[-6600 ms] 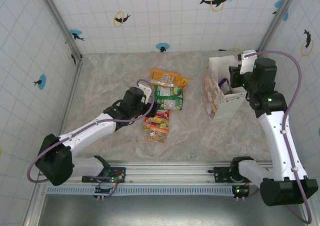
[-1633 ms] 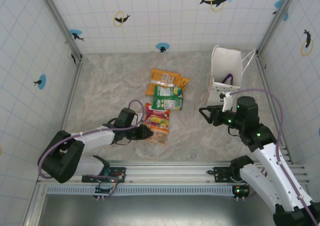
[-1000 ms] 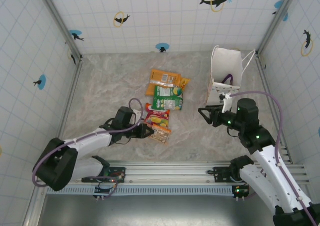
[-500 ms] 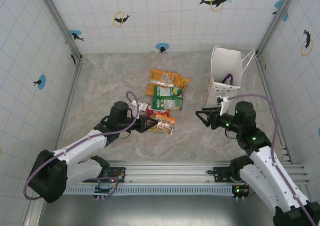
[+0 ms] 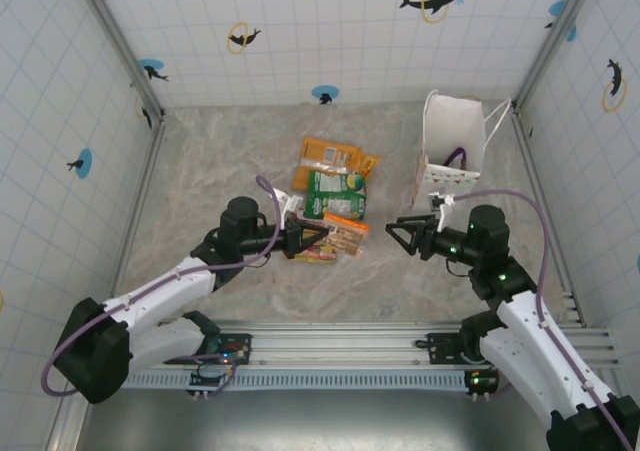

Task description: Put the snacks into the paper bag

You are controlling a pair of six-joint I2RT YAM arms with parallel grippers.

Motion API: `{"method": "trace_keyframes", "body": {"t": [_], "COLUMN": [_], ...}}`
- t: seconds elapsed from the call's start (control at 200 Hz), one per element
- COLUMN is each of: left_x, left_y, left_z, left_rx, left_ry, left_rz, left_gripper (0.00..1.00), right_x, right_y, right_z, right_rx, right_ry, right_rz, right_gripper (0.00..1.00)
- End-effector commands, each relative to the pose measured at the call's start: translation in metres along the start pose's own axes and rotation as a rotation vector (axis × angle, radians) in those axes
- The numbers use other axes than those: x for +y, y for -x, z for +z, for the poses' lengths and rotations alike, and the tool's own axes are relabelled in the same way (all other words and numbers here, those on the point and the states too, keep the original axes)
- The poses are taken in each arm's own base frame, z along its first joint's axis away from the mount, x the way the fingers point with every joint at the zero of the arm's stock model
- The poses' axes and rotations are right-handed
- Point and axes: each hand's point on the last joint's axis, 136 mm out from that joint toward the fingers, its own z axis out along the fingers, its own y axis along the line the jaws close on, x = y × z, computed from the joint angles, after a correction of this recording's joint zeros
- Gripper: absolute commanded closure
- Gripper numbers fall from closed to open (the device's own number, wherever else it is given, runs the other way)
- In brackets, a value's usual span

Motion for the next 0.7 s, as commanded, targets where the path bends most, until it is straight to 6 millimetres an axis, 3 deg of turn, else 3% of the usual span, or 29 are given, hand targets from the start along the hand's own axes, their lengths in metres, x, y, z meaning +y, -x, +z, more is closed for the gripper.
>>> {"method": "trace_keyframes", "body": {"t": [0.0,0.31,0.696], "left_x": [-0.023,-0.028,-0.04], "left_y": [0.02,0.029,0.036], "left_z": [0.004,0.01,0.015], "left_rx": [-0.043,-0.063,-0.089], "left_ry": [-0.079,-0.097,-0.145], "left_rz": [0.064,0.093,0.123], "left_gripper": [1.0,1.0,1.0], "right_x": [0.014,0.035,0.028], "right_y": [0.007,0.001,-0.007], "right_z": [0.003,0.009,0.018], "right_rx": [-0.038,-0.018,0.014], "right_ry": [0.09,0.21,0.192], "right_rz": [-0.013,-0.004,0.017], "right_gripper": [0.43,0.42,0.51]}}
